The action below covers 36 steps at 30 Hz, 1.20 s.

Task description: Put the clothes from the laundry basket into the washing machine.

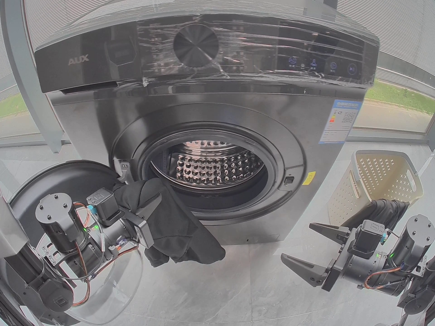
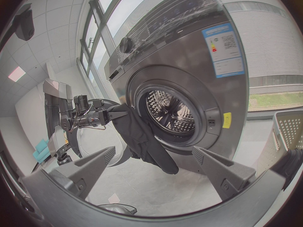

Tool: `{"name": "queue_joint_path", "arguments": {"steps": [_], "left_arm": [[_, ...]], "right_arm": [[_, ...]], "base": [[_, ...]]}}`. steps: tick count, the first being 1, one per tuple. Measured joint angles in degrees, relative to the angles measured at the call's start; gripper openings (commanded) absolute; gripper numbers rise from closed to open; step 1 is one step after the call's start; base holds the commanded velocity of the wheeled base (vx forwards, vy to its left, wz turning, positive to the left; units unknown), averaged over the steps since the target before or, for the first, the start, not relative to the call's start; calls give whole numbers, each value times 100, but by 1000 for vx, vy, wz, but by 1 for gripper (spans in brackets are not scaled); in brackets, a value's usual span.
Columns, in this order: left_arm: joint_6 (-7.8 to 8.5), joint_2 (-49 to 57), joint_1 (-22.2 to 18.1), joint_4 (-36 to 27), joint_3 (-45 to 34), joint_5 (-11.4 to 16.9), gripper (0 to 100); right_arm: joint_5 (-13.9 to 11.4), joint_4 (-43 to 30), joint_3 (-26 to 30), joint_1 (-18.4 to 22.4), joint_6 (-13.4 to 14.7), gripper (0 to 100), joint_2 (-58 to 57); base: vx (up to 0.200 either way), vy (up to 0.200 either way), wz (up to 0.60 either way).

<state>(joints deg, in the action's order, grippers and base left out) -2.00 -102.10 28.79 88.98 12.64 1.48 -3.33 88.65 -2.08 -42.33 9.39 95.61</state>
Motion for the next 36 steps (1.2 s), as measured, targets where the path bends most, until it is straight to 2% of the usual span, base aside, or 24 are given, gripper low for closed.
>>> {"name": "queue_joint_path", "arguments": {"steps": [14, 20, 27, 31, 36], "left_arm": [[20, -2, 94, 0, -20, -6, 0], [6, 0, 286, 0, -61, -22, 0], [33, -9, 450, 0, -85, -28, 0], [6, -27, 522, -2, -88, -33, 0], [6, -210, 624, -5, 63, -30, 0]], "right_arm": [[-6, -7, 24, 21, -61, 100, 30], [-9, -9, 96, 0, -340, 100, 34], [-9, -9, 105, -12, -400, 100, 37], [-6, -9, 107, -21, -562, 100, 39], [-9, -7, 110, -32, -616, 100, 44]], "base": [[0, 0, 0], [0, 0, 0], [0, 0, 0], [0, 0, 0], [0, 0, 0]]}}
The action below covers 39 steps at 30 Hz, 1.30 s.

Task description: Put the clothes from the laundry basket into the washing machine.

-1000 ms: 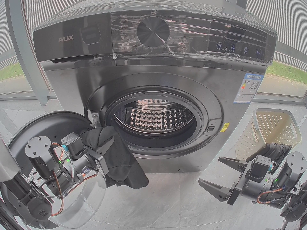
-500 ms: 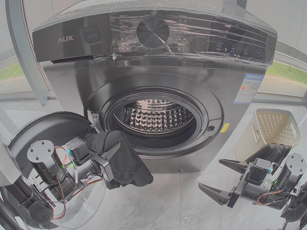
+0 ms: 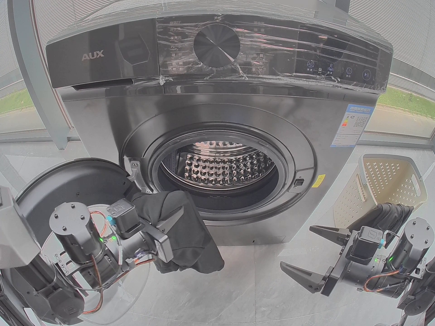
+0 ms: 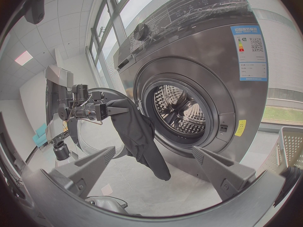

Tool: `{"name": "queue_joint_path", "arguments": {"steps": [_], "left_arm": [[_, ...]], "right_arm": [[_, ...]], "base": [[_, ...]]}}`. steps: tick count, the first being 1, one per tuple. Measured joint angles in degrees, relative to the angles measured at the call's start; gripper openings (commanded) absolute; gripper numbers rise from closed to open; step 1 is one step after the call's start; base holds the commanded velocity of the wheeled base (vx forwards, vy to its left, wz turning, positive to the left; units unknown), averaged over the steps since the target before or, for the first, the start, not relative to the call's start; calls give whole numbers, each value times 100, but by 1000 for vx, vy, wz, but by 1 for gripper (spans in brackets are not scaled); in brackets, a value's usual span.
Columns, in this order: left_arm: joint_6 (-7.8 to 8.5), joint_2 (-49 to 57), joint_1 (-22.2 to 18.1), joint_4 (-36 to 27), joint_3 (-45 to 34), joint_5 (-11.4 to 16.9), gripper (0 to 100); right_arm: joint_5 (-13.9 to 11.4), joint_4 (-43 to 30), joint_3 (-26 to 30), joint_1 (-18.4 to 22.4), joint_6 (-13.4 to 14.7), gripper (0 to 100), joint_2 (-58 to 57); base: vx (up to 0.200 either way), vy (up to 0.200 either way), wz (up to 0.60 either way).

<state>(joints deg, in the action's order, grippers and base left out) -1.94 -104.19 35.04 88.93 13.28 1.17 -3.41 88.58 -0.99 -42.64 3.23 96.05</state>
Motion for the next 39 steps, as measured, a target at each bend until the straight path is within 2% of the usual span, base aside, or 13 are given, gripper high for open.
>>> {"name": "queue_joint_path", "arguments": {"steps": [3, 9, 17, 20, 27, 39], "left_arm": [[50, -300, 27, 0, 328, -30, 0], [183, -1086, 21, -11, 1523, -85, 0], [212, -2254, -78, -293, 3138, -57, 0], [194, -2553, -127, -538, 3674, -66, 0], [41, -3106, -216, -1385, 4819, -217, 0], [-11, -4070, -375, -2352, 6743, -478, 0]], "right_arm": [[0, 0, -2, -11, -37, 100, 11], [0, 5, 0, -27, -138, 100, 34], [0, 7, -16, -41, -195, 100, 50], [0, 7, -20, -41, -201, 100, 50], [0, 7, -17, -41, -208, 100, 50], [0, 10, -2, -40, -211, 100, 54]], "base": [[0, 0, 0], [0, 0, 0], [0, 0, 0], [0, 0, 0], [0, 0, 0], [0, 0, 0]]}}
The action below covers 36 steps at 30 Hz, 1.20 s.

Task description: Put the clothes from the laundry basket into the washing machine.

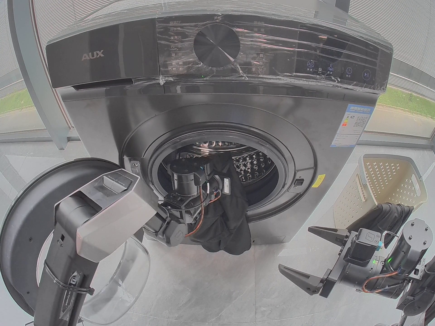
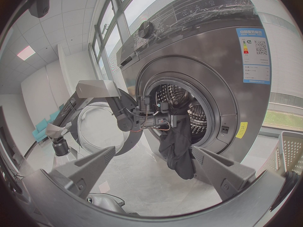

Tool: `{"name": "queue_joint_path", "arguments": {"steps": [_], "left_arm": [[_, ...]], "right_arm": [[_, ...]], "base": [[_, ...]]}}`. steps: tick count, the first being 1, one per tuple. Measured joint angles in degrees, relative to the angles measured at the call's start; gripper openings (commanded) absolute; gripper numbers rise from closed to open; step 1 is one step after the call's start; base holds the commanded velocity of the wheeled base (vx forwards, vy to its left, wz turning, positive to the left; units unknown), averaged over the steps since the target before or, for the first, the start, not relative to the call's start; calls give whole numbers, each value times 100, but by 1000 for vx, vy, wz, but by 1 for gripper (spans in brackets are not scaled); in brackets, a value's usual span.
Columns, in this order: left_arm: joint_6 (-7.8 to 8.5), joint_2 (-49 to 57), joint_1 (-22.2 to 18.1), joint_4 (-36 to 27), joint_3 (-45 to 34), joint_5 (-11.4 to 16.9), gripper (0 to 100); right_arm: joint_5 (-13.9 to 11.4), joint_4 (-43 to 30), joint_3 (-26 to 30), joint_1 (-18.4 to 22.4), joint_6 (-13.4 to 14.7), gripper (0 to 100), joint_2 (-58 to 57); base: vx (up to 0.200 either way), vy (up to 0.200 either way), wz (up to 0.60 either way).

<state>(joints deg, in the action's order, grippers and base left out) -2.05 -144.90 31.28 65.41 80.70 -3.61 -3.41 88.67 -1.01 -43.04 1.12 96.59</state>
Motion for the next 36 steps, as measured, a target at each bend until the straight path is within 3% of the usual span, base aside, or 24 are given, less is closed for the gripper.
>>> {"name": "queue_joint_path", "arguments": {"steps": [15, 20, 21, 30, 36], "left_arm": [[-46, -1197, -196, -945, 2845, -586, 0], [-189, -1510, -301, -1136, 3289, -714, 0], [-207, -1545, -308, -1136, 3322, -714, 100], [-455, -1527, -247, -1229, 3300, -717, 100], [-468, -1051, -152, -1635, 2356, -578, 100]], "right_arm": [[0, -5, 0, 5, 2, 100, 13], [0, -10, 2, 9, 2, 100, 57], [0, -10, 2, 9, 2, 100, 68], [0, -10, 0, 16, 2, 100, 104], [0, -10, 0, 16, 2, 100, 107]], "base": [[0, 0, 0], [0, 0, 0], [0, 0, 0], [0, 0, 0], [0, 0, 0]]}}
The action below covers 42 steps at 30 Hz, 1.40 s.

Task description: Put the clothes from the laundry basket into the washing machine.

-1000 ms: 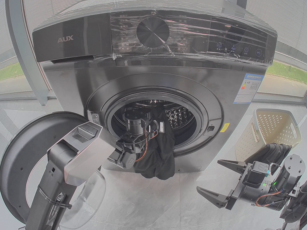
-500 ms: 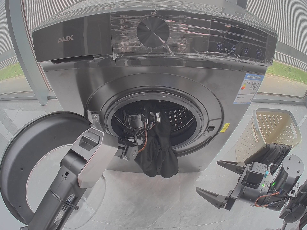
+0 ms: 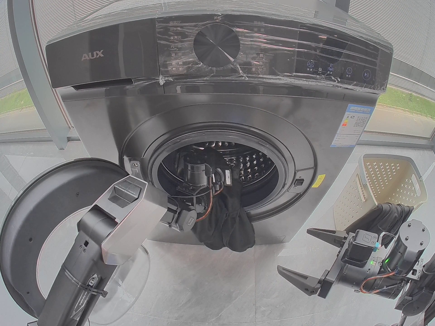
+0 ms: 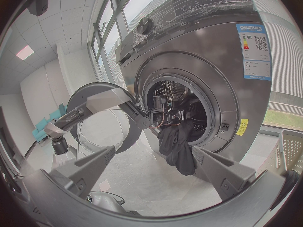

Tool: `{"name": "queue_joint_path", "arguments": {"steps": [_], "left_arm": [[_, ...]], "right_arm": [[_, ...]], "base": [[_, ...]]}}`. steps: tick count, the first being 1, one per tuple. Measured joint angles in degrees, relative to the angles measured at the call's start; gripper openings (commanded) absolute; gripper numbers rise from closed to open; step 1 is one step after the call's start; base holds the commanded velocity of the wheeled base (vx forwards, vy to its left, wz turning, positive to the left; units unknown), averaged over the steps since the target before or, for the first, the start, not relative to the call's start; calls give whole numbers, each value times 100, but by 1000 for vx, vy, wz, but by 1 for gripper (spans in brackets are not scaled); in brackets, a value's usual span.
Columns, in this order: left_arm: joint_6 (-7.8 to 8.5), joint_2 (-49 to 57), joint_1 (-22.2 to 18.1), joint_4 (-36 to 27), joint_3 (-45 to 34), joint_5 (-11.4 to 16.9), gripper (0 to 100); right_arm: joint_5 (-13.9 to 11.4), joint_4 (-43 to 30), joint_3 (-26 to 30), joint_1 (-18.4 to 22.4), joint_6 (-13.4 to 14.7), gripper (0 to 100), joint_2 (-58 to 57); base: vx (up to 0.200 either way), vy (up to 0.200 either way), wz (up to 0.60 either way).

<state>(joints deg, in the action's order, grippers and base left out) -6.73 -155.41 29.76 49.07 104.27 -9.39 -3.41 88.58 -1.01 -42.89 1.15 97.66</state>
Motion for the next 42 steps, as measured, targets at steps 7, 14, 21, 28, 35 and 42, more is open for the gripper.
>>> {"name": "queue_joint_path", "arguments": {"steps": [7, 14, 21, 28, 35, 42], "left_arm": [[127, 863, 130, -892, -1513, 369, 100], [354, 1228, 196, -1108, -2172, 490, 100], [405, 1178, 196, -1111, -2246, 474, 100], [446, 1042, 157, -1003, -2226, 455, 0], [416, 955, 161, -768, -2109, 427, 0], [261, 835, 185, -500, -1496, 215, 0]], "right_arm": [[0, 0, 0, -9, 0, 100, 0], [0, 0, 0, -13, -6, 100, 0], [0, 0, 0, -16, -9, 100, 2], [0, 0, 0, -16, -9, 100, 24], [0, -1, 0, -16, -9, 100, 33], [0, -1, 0, -20, -11, 100, 35]], "base": [[0, 0, 0], [0, 0, 0], [0, 0, 0], [0, 0, 0], [0, 0, 0], [0, 0, 0]]}}
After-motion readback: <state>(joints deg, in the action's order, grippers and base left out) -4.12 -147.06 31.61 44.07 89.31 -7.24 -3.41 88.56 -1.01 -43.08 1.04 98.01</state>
